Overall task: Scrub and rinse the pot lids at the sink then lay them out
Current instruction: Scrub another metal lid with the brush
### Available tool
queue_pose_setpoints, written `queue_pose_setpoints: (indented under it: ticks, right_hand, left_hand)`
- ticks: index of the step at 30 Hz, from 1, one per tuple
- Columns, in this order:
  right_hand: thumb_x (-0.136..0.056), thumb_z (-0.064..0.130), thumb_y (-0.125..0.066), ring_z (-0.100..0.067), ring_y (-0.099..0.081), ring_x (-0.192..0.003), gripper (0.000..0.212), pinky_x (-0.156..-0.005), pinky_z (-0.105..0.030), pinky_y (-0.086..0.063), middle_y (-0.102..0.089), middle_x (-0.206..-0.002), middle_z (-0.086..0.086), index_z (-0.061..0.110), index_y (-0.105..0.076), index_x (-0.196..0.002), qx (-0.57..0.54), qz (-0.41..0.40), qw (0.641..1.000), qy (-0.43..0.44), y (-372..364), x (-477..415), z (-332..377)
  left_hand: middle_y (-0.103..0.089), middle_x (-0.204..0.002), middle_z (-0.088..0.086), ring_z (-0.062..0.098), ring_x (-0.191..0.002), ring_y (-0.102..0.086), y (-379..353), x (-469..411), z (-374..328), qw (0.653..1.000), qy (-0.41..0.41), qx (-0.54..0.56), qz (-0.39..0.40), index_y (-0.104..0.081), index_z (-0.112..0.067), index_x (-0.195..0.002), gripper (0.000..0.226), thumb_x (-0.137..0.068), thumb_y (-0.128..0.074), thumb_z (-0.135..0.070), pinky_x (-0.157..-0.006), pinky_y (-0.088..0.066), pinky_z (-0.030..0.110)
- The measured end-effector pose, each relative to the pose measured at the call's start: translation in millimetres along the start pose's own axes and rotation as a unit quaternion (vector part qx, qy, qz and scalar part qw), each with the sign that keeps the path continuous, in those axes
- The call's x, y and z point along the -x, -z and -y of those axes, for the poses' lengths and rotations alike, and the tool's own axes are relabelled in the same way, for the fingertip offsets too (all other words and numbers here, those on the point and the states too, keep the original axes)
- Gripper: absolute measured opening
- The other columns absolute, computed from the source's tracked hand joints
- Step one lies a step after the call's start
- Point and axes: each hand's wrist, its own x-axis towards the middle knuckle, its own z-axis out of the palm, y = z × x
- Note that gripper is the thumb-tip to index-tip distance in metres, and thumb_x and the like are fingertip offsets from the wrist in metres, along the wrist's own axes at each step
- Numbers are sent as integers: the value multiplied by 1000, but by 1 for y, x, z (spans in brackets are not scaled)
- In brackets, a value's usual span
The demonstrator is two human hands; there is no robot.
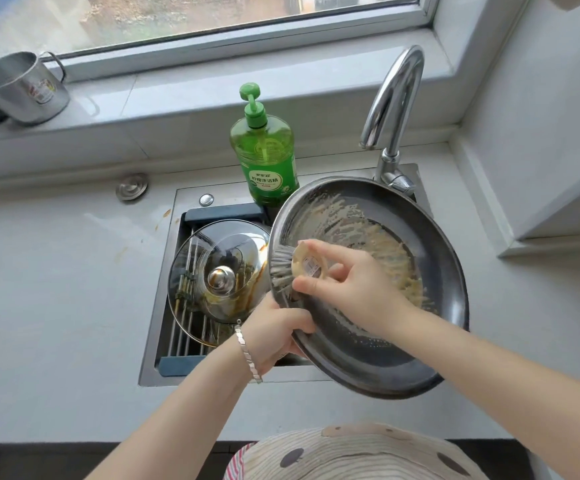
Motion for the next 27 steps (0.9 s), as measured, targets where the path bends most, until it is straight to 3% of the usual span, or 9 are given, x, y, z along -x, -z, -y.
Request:
queue_pose_setpoints:
  ticks: [1,4,8,12,18,20,22,25,27]
  right_hand:
    - [-80,26,-71,-3,-36,-41,58,-43,-10,-27,-42,-47,15,21,-50,-134,-5,-21,1000,-9,5,-5,-2]
    - [-80,31,-71,0,-54,-66,61,-56,-9,-37,-61,-82,14,21,-49,-136,8,-78,996,-42,18,-19,-5]
    - [-79,27,-72,-3,-32,-43,56,-46,-11,-24,-37,-49,11,24,-52,-132,-15,31,999,-16,2,8,-8]
    - [-80,28,-72,4,-43,-39,57,-43,-9,-30,-40,-53,20,25,-50,-133,27,-60,996,-59,24,-13,-18]
    - [-75,35,-74,-25,-36,-55,60,-55,-34,-37,-49,-55,-6,30,-51,-131,15,63,998,-29,16,11,-17]
    - [-78,29,-73,-7,-35,-46,57,-49,-16,-32,-47,-44,13,27,-51,-131,30,8,998,-57,28,3,-21]
    - [-80,26,-72,-5,-32,-42,55,-47,-12,-25,-39,-39,16,28,-51,-130,16,-9,999,-49,25,-1,-19]
    - [-78,30,-74,-5,-34,-53,55,-57,-18,-28,-49,-54,0,36,-52,-128,-5,63,998,-17,8,15,-19]
    - [-76,29,-75,2,-42,-53,55,-58,-9,-32,-58,-59,13,33,-54,-127,16,89,995,-49,14,24,-24]
  left_hand:
    - [-67,-81,10,25,-68,-66,2,0,-1,1000,-1,-1,6,-59,-8,-101,38,-72,-50,15,-54,-54,35]
    - [-70,-81,8,26,-71,-68,1,0,-2,1000,1,-10,20,-57,-7,-104,37,-78,-46,17,-55,-57,39]
    - [-64,-71,9,19,-56,-64,4,3,-3,1000,-17,1,23,-59,-7,-99,38,-75,-45,18,-45,-52,31]
    - [-70,-75,6,22,-61,-68,4,1,-5,999,-24,17,22,-57,-10,-102,40,-71,-50,14,-48,-56,35]
    - [-70,-78,11,26,-67,-67,12,0,-7,999,-41,4,2,-61,-7,-97,41,-59,-52,6,-53,-56,37]
    - [-71,-84,12,28,-71,-69,11,-1,-8,999,-45,16,-5,-60,-9,-101,44,-59,-52,6,-55,-57,42]
    - [-71,-82,10,25,-68,-68,8,-3,-10,999,-46,16,-22,-60,-8,-100,45,-58,-52,5,-52,-56,39]
    - [-65,-74,13,21,-56,-63,13,-3,-13,997,-44,31,-62,-60,-4,-97,41,-57,-51,5,-47,-51,29]
    - [-58,-71,18,19,-50,-57,19,0,-14,995,-43,39,-86,-55,0,-91,27,-67,-51,12,-46,-48,27]
